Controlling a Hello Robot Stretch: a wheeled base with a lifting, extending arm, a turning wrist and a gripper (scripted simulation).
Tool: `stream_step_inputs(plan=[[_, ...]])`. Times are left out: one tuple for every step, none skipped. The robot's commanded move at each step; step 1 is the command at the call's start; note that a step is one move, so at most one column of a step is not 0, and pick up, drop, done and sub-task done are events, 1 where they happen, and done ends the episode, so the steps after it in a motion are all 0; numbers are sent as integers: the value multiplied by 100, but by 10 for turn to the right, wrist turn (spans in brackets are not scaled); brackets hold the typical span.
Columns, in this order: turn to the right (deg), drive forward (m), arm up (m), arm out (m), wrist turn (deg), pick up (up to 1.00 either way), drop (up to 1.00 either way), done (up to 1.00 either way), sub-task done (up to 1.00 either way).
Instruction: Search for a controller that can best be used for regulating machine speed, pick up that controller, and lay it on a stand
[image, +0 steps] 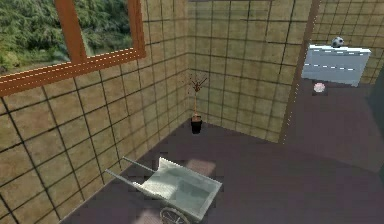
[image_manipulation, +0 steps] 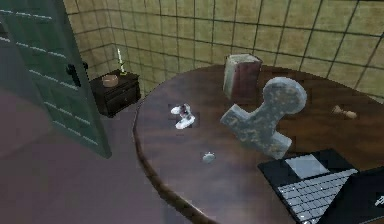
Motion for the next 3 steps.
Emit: stream_step_inputs(plan=[[0, 0, 50, 0, 0, 0, 0, 0, 0], [0, 0, 38, 0, 0, 0, 0, 0, 0], [0, 0, 0, 46, 0, 0, 0, 0, 0]])
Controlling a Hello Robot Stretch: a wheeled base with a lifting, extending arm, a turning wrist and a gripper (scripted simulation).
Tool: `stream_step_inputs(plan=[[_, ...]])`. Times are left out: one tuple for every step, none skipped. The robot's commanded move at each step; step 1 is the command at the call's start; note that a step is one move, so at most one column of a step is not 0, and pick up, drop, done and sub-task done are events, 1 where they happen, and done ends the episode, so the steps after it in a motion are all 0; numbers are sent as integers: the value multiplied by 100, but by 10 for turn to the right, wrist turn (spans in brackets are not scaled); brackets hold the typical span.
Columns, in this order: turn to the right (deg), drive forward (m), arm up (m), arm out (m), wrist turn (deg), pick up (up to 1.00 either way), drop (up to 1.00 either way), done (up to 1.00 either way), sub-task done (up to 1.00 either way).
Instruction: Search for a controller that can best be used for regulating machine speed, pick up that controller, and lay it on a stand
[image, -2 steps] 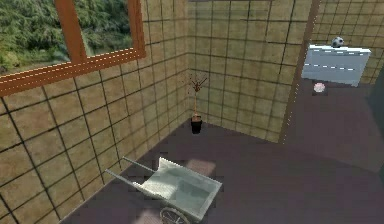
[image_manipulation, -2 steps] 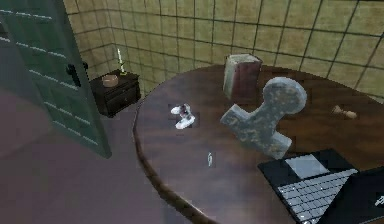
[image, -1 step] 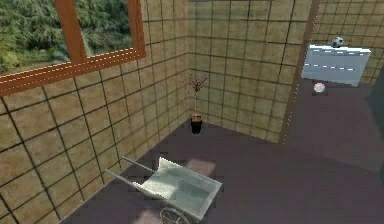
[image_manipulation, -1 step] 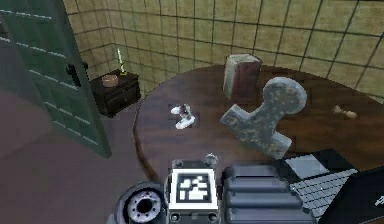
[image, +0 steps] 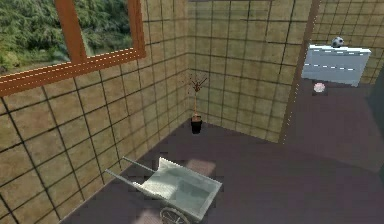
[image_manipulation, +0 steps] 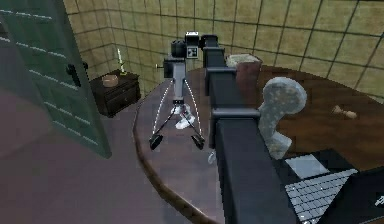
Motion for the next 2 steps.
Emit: stream_step_inputs(plan=[[0, 0, 0, 0, 450, 0, 0, 0, 0], [0, 0, 0, 0, 450, 0, 0, 0, 0]])
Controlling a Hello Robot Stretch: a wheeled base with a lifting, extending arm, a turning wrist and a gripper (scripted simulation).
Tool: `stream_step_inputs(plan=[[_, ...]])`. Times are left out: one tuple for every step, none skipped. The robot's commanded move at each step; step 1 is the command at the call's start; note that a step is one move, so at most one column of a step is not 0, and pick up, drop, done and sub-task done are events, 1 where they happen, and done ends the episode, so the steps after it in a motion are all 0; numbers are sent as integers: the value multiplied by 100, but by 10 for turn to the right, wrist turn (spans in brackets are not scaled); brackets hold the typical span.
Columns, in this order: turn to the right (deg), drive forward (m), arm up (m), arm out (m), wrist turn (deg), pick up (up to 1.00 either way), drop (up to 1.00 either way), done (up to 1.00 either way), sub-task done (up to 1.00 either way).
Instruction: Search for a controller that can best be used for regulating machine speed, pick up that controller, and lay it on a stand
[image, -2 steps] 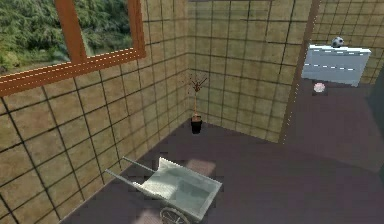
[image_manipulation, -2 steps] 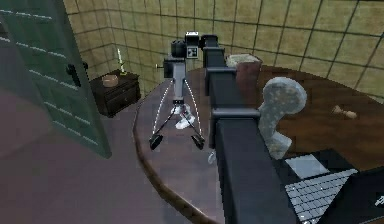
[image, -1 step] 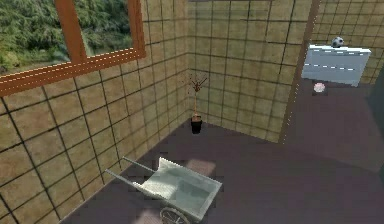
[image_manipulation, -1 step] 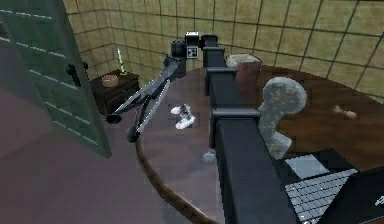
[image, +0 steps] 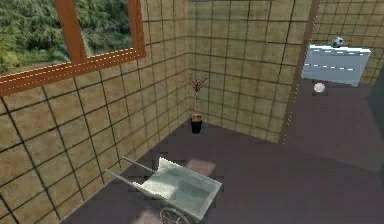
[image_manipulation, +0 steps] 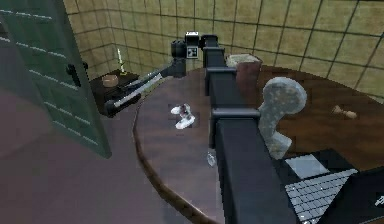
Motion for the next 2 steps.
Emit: stream_step_inputs(plan=[[0, 0, 0, 0, 450, 0, 0, 0, 0], [0, 0, 0, 0, 360, 0, 0, 0, 0]])
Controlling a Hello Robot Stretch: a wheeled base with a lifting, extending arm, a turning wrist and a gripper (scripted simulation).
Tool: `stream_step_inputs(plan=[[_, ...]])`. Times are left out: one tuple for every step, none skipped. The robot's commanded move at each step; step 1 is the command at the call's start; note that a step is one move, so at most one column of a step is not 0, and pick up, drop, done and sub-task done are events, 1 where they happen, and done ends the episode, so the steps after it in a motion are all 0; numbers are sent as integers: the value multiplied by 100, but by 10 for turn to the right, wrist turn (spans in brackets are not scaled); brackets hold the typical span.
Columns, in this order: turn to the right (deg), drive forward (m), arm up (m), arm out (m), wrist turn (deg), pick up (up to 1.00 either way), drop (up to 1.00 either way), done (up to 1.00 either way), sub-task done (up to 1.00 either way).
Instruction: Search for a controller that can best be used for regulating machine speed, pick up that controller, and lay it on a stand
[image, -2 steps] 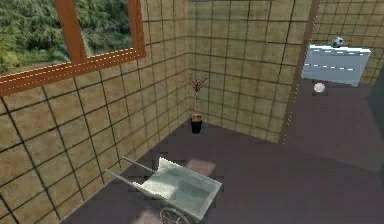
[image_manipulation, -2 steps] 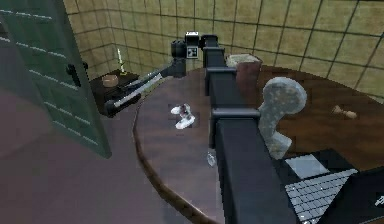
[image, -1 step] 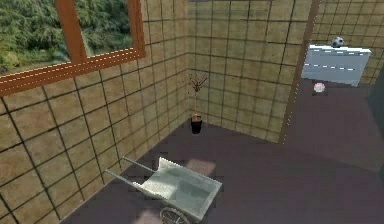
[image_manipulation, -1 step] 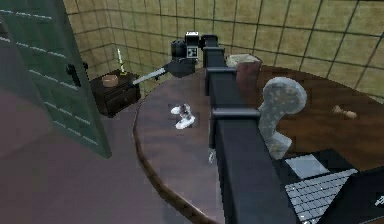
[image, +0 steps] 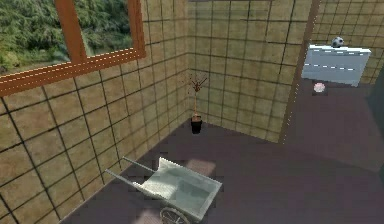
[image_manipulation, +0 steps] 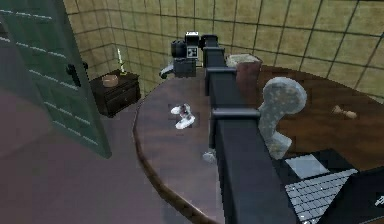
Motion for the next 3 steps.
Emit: stream_step_inputs(plan=[[0, 0, -24, 0, 0, 0, 0, 0, 0], [0, 0, 0, 0, 0, 100, 0, 0, 0], [0, 0, 10, 0, 0, 0, 0, 0, 0]])
